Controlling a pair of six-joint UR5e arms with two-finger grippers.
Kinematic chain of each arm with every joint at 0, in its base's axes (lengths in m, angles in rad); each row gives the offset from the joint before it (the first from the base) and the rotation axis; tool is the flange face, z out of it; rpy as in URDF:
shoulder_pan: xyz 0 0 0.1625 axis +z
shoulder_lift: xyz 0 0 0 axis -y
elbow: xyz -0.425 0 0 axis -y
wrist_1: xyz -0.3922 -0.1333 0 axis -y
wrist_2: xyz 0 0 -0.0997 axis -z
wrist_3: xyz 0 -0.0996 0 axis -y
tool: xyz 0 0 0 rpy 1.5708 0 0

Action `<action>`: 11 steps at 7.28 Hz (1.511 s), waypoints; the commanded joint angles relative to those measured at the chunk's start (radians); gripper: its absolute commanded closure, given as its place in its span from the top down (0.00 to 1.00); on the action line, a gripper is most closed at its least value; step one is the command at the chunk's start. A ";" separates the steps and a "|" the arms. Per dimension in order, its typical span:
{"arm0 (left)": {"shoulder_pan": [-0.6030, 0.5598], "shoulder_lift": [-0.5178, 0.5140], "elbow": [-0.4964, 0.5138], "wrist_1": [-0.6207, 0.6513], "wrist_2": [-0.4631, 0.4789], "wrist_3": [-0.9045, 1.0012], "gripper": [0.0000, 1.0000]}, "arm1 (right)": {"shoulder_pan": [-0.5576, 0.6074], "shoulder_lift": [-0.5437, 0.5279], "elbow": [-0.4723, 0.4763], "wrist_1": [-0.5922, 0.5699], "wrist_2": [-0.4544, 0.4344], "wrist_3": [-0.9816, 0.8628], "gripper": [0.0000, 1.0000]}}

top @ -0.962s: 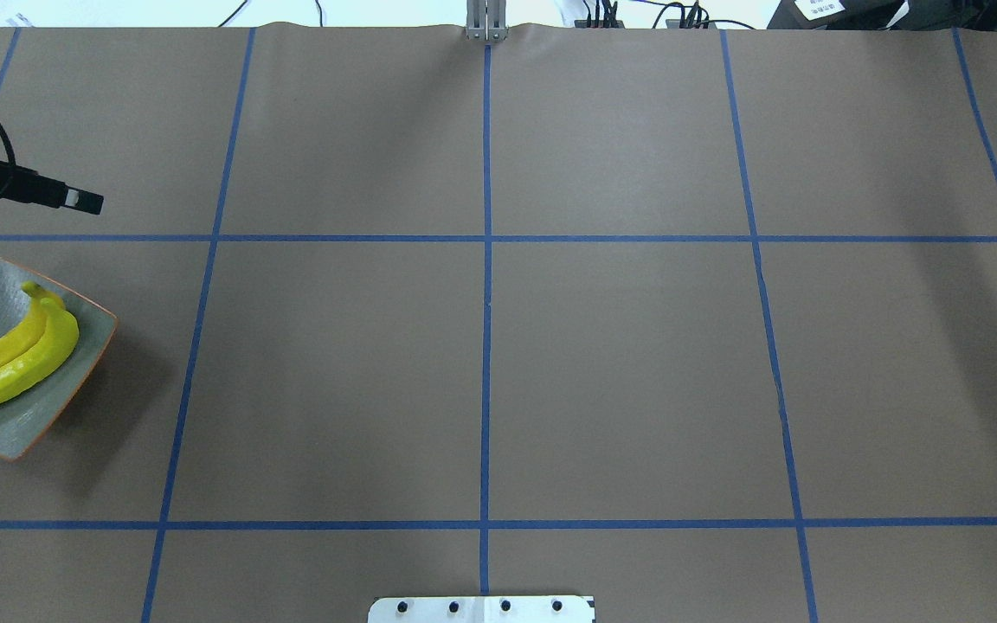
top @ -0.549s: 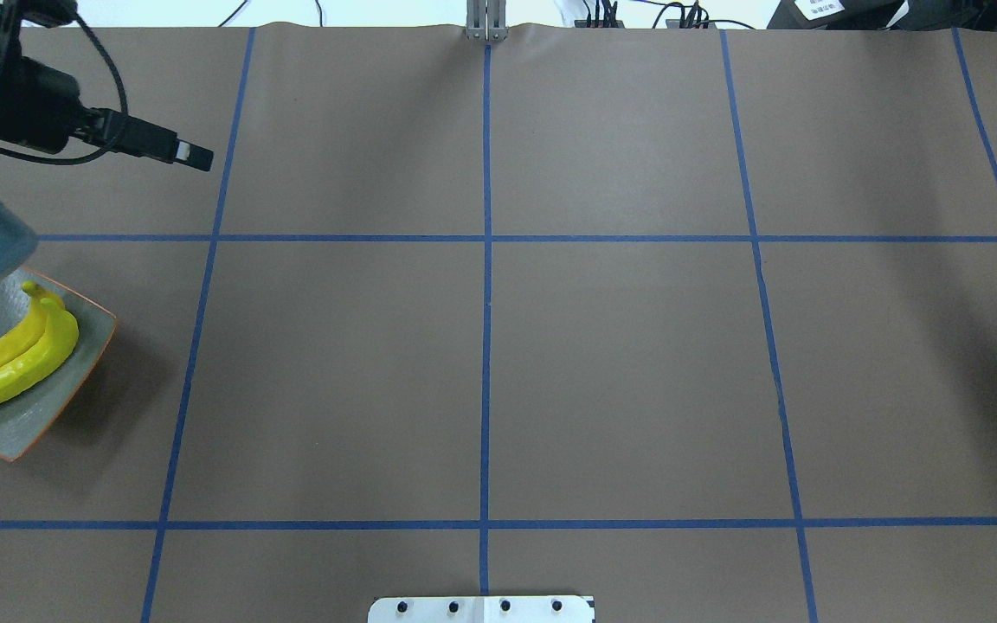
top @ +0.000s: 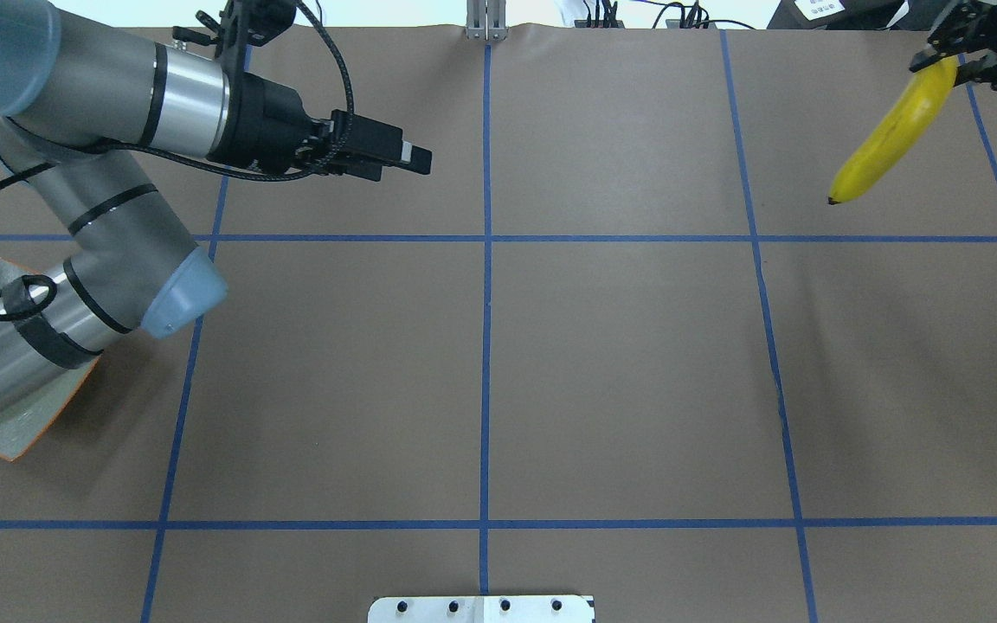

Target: Transfer all bananas from basket to plate

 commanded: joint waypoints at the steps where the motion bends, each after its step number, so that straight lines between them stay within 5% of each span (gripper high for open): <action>1: 0.128 -0.016 -0.058 -0.023 0.122 -0.024 1.00 | -0.122 0.078 0.005 0.209 0.057 0.272 0.00; 3: 0.159 -0.004 -0.056 -0.081 0.124 -0.024 1.00 | -0.241 0.098 0.039 0.357 0.054 0.316 0.00; 5: 0.184 -0.004 -0.054 -0.098 0.125 -0.024 1.00 | -0.341 0.162 0.100 0.359 0.027 0.433 0.00; 8: 0.193 -0.002 -0.054 -0.098 0.124 -0.026 1.00 | -0.475 0.211 0.108 0.353 -0.140 0.474 0.00; 10: 0.212 0.005 -0.054 -0.112 0.124 -0.024 0.99 | -0.489 0.212 0.125 0.353 -0.144 0.477 0.00; 11: 0.212 0.005 -0.056 -0.114 0.124 -0.027 0.80 | -0.492 0.212 0.129 0.353 -0.145 0.477 0.00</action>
